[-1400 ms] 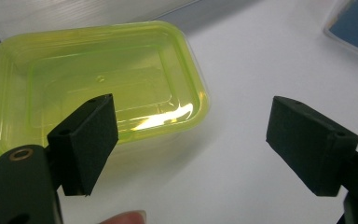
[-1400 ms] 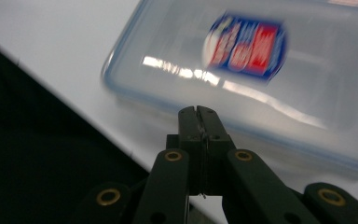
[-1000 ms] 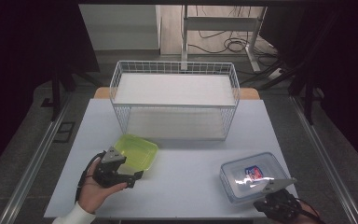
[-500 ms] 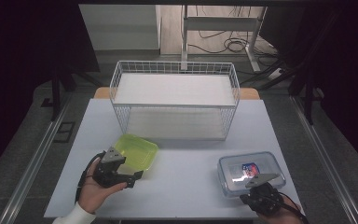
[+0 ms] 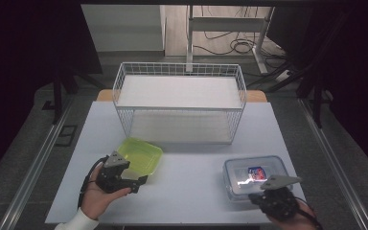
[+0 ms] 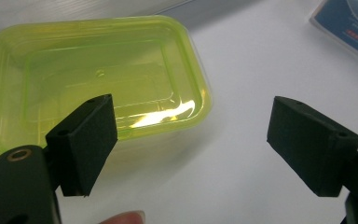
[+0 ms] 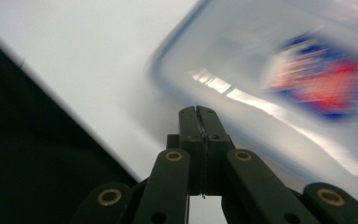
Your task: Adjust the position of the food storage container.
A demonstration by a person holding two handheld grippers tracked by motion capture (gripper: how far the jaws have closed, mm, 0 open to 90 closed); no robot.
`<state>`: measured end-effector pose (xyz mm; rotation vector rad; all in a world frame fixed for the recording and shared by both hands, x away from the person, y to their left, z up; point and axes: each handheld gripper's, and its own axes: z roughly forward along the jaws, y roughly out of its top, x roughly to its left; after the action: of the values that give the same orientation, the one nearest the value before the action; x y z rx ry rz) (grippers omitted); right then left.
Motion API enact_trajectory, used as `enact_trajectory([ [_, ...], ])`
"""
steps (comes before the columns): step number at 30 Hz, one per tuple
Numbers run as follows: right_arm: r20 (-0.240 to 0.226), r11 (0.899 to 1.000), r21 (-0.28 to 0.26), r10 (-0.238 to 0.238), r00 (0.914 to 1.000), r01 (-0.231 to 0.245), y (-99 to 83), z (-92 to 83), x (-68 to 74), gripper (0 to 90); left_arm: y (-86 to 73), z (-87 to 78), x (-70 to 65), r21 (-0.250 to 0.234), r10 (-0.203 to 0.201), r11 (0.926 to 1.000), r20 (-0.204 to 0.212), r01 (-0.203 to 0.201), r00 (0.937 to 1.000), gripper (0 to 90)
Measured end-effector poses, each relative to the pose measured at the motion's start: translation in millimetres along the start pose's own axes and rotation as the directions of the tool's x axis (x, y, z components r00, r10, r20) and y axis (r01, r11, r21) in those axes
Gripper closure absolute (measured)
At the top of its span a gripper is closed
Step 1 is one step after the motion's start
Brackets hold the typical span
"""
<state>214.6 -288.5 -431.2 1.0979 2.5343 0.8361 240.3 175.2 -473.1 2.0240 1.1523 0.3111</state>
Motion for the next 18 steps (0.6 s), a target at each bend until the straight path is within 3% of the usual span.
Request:
enact_trajectory([
  [1,0.052,0.998,-0.040,0.043,0.9977,-0.041,4.1,-13.5,-14.3,89.1,1.0,-0.3,-1.6,-0.002,-0.007,1.0000,0.000,0.007,1.0000,15.7],
  [3,0.068,0.997,-0.050,0.060,0.9959,-0.056,5.8,-18.1,-21.1,89.1,1.5,-0.1,-2.5,-0.008,-0.012,0.9999,0.002,0.012,0.9999,15.7],
  [4,0.102,0.994,-0.063,0.091,0.9907,-0.084,8.0,-22.9,-29.8,89.2,2.3,0.2,-3.1,-0.007,-0.013,0.9999,0.005,0.013,0.9999,15.7],
  [5,0.145,0.992,-0.071,0.113,0.9830,-0.103,10.0,-27.1,-41.0,89.2,2.6,0.7,-3.6,-0.007,-0.013,0.9999,0.006,0.013,0.9999,15.7],
  [7,0.226,0.984,-0.086,0.169,0.9595,-0.153,12.3,-29.3,-65.1,89.2,3.0,3.4,-5.1,0.001,-0.006,1.0000,0.008,0.006,0.9999,15.7],
  [8,0.226,0.984,-0.086,0.169,0.9595,-0.153,12.3,-29.3,-65.1,89.2,3.0,3.4,-5.1,0.001,-0.006,1.0000,0.008,0.006,0.9999,15.7],
  [10,0.262,0.979,-0.073,0.202,0.9437,-0.189,10.3,-23.9,-82.6,89.2,2.7,4.9,-5.8,0.006,-0.002,1.0000,0.010,0.002,0.9999,15.7],
  [11,0.300,0.972,-0.052,0.234,0.9249,-0.229,2.3,-15.1,-99.9,89.2,2.3,5.2,-5.8,0.006,-0.003,1.0000,0.013,0.003,0.9999,15.7],
  [12,0.300,0.972,-0.052,0.234,0.9249,-0.229,2.3,-15.1,-99.9,89.2,2.1,5.0,-5.7,0.006,-0.006,1.0000,0.015,0.006,0.9999,15.7],
  [13,0.313,0.962,-0.038,0.269,0.9107,-0.271,-8.0,-8.7,-110.8,89.1,1.2,3.5,-4.8,0.002,-0.019,0.9998,0.020,0.019,0.9996,15.6],
  [15,0.317,0.959,-0.027,0.275,0.9075,-0.281,-11.7,-6.8,-113.5,89.2,0.8,2.8,-4.2,0.002,-0.022,0.9998,0.017,0.022,0.9996,15.7],
  [17,0.349,0.955,0.008,0.276,0.8959,-0.297,-23.9,-1.8,-119.1,89.2,-0.4,1.1,-3.2,-0.002,-0.029,0.9996,0.003,0.029,0.9996,15.7],
  [18,0.354,0.955,0.014,0.274,0.8941,-0.298,-27.0,-1.0,-119.6,89.1,-0.5,0.3,-2.8,-0.007,-0.033,0.9994,-0.008,0.032,0.9994,15.9],
])
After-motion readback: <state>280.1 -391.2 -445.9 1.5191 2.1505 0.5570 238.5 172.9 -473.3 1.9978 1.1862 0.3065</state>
